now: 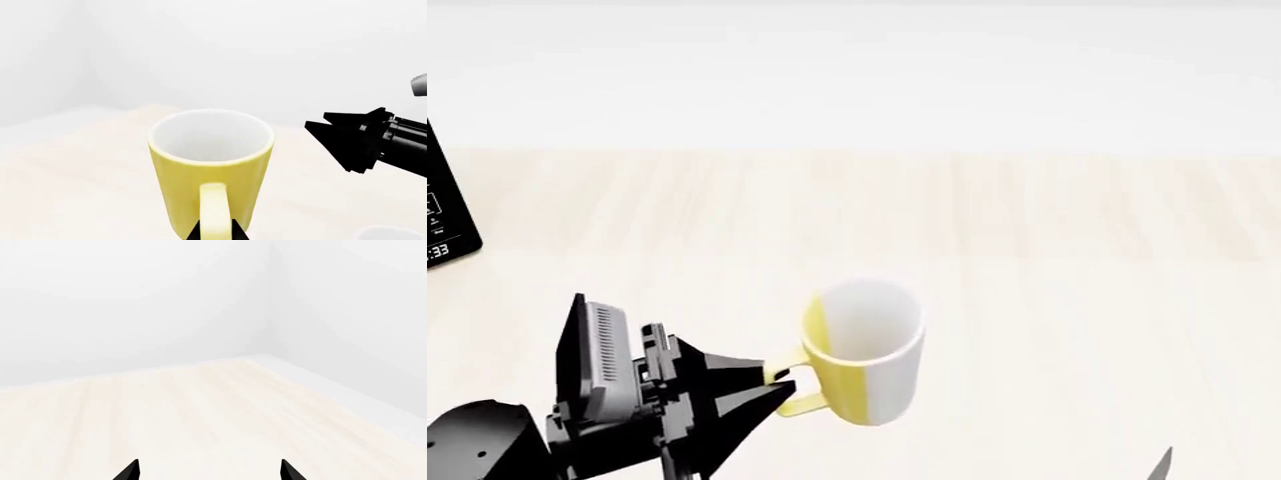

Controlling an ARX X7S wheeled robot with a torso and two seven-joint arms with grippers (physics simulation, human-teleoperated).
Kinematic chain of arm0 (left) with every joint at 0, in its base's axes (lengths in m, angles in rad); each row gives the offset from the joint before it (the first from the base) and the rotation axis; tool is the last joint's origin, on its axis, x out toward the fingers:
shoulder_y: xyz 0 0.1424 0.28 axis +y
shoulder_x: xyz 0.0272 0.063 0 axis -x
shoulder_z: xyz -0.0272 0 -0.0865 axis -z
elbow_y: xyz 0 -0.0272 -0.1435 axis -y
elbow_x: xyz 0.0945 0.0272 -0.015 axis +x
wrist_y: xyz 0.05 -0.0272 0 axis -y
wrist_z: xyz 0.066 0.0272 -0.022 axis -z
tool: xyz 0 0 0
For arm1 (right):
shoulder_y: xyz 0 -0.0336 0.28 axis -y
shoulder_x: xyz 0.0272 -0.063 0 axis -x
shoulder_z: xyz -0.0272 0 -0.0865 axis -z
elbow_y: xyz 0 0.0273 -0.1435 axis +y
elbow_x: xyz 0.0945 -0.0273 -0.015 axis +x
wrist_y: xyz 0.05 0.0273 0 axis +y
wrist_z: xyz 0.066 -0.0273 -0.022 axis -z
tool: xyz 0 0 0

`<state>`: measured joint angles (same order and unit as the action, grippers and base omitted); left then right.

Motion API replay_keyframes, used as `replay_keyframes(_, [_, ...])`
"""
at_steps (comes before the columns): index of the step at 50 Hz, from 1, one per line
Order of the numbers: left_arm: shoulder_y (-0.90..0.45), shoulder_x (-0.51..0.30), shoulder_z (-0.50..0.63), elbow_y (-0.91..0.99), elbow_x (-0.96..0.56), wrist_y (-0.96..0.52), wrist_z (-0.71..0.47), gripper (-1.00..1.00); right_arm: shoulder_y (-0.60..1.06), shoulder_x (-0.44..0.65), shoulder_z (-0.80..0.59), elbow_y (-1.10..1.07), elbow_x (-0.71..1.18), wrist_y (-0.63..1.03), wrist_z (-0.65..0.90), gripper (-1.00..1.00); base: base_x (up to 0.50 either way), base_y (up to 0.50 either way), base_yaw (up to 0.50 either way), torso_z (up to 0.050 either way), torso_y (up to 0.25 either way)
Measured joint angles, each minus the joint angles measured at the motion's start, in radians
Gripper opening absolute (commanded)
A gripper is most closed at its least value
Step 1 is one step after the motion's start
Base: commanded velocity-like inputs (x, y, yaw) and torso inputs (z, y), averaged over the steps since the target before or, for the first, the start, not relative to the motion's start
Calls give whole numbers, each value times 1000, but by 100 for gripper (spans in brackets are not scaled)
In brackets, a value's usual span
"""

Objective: Put the yellow and white mug to the front of the white mug.

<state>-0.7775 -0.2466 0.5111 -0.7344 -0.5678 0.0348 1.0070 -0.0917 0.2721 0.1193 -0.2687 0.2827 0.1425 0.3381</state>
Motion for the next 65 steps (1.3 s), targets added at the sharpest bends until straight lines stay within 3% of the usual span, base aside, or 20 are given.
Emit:
replay_keyframes(27, [-62,133,-21,-502,82,264,126,-100,-3,7,-9,-5,5,-3,8,100,0,0,0,0,0])
replay_keyframes(65, [-11,189,-409,-550,437,302,173,-100,-8,16,-19,-9,12,-9,19,100,0,0,0,0,0])
